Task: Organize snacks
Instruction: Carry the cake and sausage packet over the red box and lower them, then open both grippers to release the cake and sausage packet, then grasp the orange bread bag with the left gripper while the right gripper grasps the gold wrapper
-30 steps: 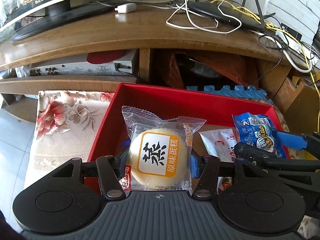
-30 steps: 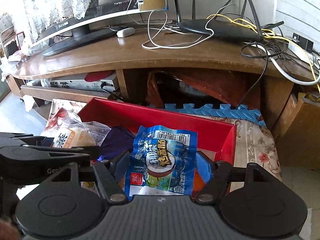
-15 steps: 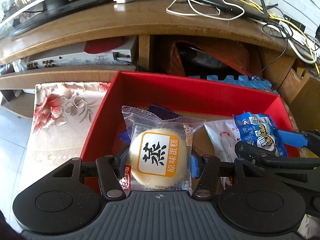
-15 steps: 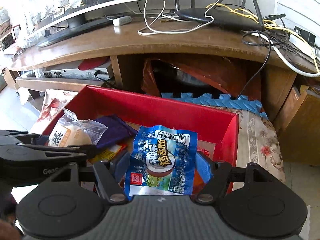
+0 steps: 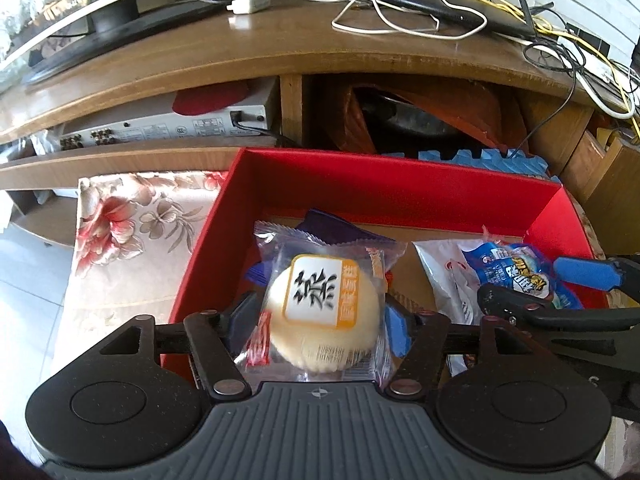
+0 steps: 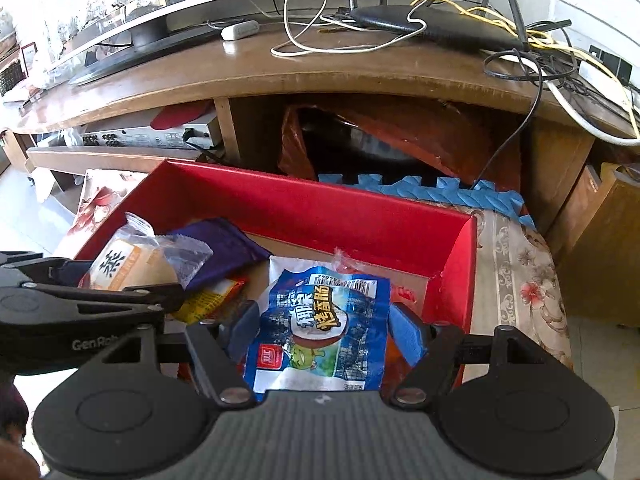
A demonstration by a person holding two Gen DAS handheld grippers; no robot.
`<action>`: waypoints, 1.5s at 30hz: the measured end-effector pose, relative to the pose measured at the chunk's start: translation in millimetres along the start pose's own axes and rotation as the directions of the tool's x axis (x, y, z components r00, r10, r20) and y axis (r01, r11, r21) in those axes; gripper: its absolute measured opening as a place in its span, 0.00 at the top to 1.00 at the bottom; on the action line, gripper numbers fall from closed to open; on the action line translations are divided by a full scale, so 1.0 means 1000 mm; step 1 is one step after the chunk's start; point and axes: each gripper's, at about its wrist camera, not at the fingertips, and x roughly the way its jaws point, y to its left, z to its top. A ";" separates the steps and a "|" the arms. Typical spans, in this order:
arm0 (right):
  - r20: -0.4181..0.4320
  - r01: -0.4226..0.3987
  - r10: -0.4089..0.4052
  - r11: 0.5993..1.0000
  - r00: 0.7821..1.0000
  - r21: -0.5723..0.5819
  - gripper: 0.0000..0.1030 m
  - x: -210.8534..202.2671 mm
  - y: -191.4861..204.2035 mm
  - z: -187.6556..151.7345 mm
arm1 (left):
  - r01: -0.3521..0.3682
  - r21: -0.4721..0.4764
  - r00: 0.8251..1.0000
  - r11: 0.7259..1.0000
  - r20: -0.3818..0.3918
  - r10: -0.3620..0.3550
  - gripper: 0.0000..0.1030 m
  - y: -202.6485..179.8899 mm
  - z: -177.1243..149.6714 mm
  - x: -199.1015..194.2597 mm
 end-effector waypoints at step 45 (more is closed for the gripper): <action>-0.050 -0.112 0.111 0.994 0.993 -0.017 0.26 -0.106 0.023 -0.094 | 0.235 0.290 0.960 0.928 -0.216 -0.176 0.13 -0.006 -0.160 -0.093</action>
